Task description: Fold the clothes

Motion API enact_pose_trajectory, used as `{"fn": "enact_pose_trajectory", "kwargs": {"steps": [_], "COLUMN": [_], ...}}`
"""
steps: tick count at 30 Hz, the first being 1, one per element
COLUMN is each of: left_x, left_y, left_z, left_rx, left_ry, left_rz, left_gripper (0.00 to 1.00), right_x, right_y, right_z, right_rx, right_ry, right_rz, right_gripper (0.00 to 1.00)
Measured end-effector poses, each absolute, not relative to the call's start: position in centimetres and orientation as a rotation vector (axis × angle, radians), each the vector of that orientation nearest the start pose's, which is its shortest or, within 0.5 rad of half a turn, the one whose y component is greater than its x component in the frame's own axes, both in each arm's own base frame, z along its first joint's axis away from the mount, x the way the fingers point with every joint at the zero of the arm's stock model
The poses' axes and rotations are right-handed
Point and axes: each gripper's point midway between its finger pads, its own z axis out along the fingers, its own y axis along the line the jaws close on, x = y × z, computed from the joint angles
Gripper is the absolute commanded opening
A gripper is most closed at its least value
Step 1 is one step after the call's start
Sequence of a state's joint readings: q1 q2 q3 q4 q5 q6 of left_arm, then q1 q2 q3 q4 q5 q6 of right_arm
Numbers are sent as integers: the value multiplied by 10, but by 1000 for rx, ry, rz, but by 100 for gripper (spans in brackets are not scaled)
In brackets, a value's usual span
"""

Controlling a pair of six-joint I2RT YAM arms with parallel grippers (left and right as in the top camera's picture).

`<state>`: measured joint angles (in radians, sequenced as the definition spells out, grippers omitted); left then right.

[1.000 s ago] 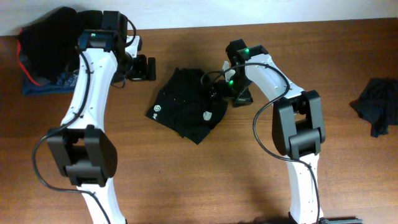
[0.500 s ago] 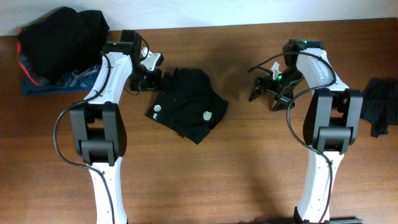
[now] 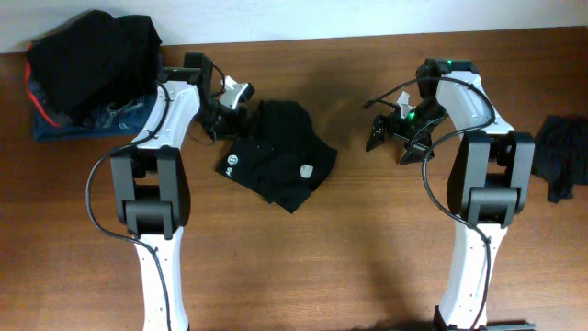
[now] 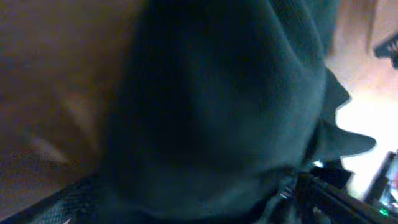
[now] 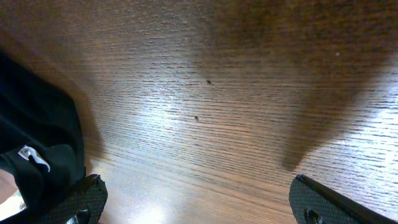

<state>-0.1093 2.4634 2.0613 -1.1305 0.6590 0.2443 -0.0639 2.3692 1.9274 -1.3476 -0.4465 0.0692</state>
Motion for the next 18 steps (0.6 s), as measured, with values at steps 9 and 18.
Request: {"fn": "enact_pose_trajectory", "kwargs": {"steps": [9, 18], "left_x": [418, 415], "left_y": [-174, -181], "left_z": [26, 19], "left_rx": [530, 509], "left_ry": [3044, 3079], "left_rz": [-1093, -1079], "left_gripper": [89, 64], "right_x": [411, 411], "right_y": [48, 48], "right_z": [24, 24], "right_rx": [295, 295], "right_ry": [3258, 3258], "right_rz": [742, 742], "right_gripper": [99, 99]}}
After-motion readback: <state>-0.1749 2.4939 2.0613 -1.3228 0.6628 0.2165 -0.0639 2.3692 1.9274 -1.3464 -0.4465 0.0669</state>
